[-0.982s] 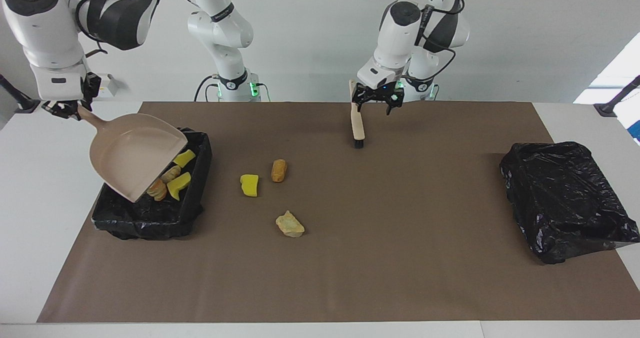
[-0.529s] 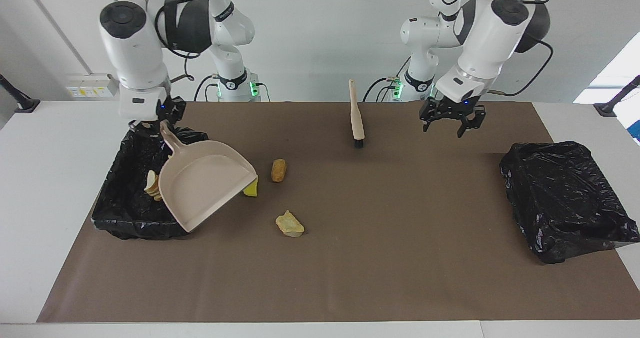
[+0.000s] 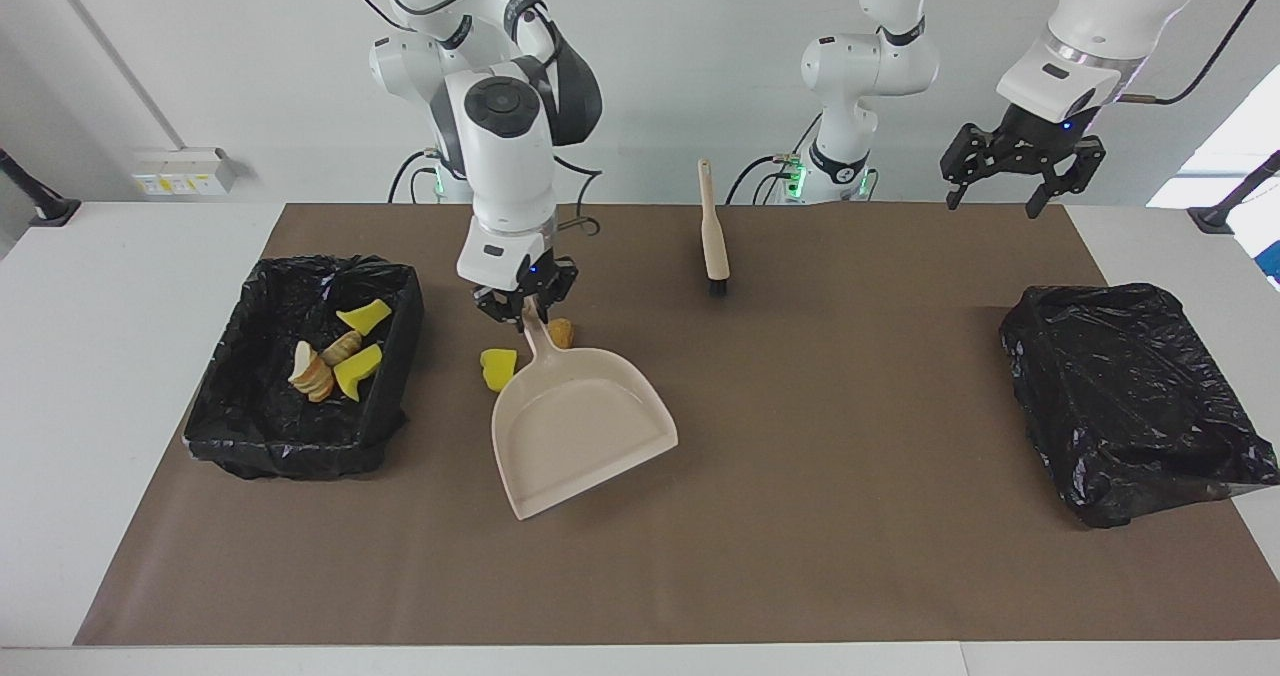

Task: Sweep and dump trash in bin
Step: 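Tip the dustpan into the bin with the right gripper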

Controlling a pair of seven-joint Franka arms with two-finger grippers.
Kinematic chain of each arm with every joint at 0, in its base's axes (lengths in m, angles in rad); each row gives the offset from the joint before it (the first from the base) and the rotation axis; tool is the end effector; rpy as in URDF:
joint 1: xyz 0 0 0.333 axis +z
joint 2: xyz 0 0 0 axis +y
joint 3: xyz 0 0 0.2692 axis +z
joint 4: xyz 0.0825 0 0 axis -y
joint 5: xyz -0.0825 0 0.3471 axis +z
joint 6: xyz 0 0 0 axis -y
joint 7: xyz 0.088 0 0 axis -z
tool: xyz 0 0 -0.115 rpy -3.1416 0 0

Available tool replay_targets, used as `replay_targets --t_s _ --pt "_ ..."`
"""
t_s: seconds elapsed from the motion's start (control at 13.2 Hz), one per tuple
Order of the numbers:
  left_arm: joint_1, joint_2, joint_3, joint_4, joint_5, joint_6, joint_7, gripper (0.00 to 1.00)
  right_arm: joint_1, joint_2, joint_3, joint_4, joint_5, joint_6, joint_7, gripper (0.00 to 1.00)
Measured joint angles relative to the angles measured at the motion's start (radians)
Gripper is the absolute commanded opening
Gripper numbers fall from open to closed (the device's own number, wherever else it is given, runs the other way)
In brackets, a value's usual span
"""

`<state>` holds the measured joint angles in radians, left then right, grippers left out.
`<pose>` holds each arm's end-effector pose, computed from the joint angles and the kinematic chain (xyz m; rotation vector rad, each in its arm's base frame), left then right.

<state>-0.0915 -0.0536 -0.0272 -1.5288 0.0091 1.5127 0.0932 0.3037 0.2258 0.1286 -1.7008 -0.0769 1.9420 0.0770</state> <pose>0.4944 -0.0583 0.6099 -3.1136 0.3300 -0.0589 0.5349 0.2356 0.4207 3.0483 0.5848 0.0432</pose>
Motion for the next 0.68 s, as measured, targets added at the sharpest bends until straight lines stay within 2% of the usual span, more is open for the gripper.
replay_targets --t_s 0.15,0.53,0.6,0.68 --pt "0.000 0.016 0.001 0.030 0.004 -0.012 0.000 1.00 0.083 0.072 0.000 0.029 0.001 0.048 0.189 0.00" --pt "0.004 0.019 0.004 0.031 0.006 -0.030 -0.001 1.00 0.273 0.344 -0.004 0.206 0.001 0.194 0.627 0.00" --pt "0.005 0.019 0.005 0.031 0.006 -0.030 -0.001 1.00 0.312 0.387 -0.009 0.246 -0.001 0.204 0.699 0.10" --pt "0.005 0.019 0.006 0.031 0.006 -0.030 -0.001 1.00 0.344 0.419 -0.013 0.283 -0.003 0.205 0.755 0.99"
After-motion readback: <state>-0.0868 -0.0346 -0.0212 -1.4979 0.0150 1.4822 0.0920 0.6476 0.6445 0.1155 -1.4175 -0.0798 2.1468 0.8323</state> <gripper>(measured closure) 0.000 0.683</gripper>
